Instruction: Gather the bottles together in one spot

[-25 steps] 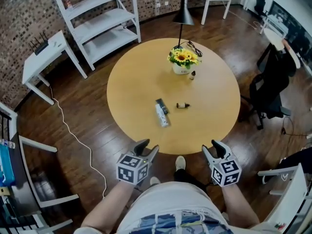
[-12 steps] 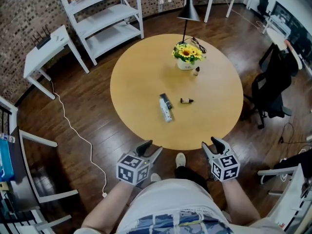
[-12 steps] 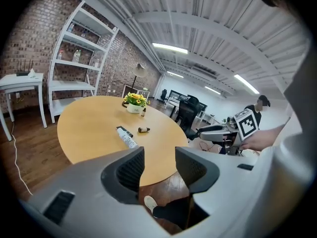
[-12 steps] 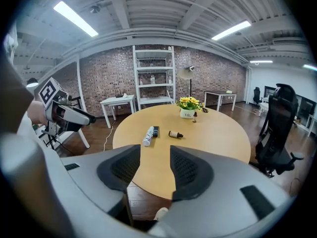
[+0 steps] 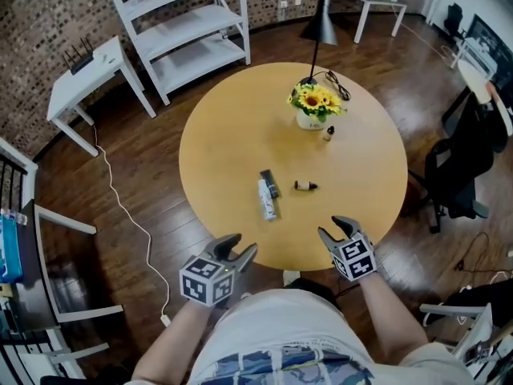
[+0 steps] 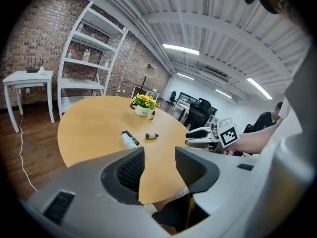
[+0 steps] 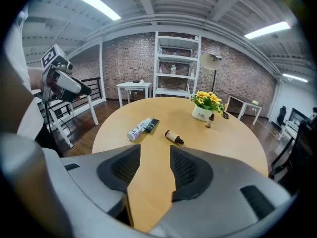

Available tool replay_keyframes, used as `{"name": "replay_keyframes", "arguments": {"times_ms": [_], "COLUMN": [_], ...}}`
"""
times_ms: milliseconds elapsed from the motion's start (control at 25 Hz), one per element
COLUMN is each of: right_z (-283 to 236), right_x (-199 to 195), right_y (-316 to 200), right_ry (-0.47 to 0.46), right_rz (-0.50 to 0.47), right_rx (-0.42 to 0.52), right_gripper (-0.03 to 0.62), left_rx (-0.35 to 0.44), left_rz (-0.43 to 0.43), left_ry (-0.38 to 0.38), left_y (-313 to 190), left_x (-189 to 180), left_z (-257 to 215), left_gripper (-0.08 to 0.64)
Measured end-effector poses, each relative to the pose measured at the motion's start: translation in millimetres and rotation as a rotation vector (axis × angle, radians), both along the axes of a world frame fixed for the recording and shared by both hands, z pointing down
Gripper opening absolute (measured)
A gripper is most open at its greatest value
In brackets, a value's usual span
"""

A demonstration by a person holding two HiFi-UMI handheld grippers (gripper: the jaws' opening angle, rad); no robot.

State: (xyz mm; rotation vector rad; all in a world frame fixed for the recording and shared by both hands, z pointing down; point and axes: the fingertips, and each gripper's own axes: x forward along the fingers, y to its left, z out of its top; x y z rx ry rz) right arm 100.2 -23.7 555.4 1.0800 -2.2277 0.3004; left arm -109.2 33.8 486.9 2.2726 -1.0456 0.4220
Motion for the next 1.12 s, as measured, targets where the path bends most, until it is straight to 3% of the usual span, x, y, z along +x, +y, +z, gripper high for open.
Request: {"name": "replay_keyframes", "arguments": {"times_ms": [280,560,840,960,1120], "right_z": [58.5,110.9,135.4,134.9,128.5], "right_x": [14.2,19.5,5.0,3.6,4.7], "right_y": [-90.0,-153.6,-163.1,-159.5,-154.6], "right_ry": [0.054,0.172,0.177,0.175,0.189], "right_rz": [-0.192,-0.390,-0.572,-0.633,-0.653], "right_rx": [-0.048,-0.075,-0.122,-0.128,-0.100], "right_gripper": [0.207,0.198,0.193,0.100,0.095], "left_rx": [-0.054,-0.115,-0.158,-0.168,-0.172], "left_rz": [-0.063,-0.168,-0.185,-0.180,-0.158], "left_ry": [-0.040,-0.069,-0.089,-0.096,-0.106], "left_y": [-33.3,-56.7,-58.5,-60.2,-64.4], "left_x": [24.9,29.7,44.0,50.4,57.1], "left_z": [9.8,19.9,30.8,34.7,37.3], "left_gripper": [0.172,0.172,0.172,0.172,0.172]}}
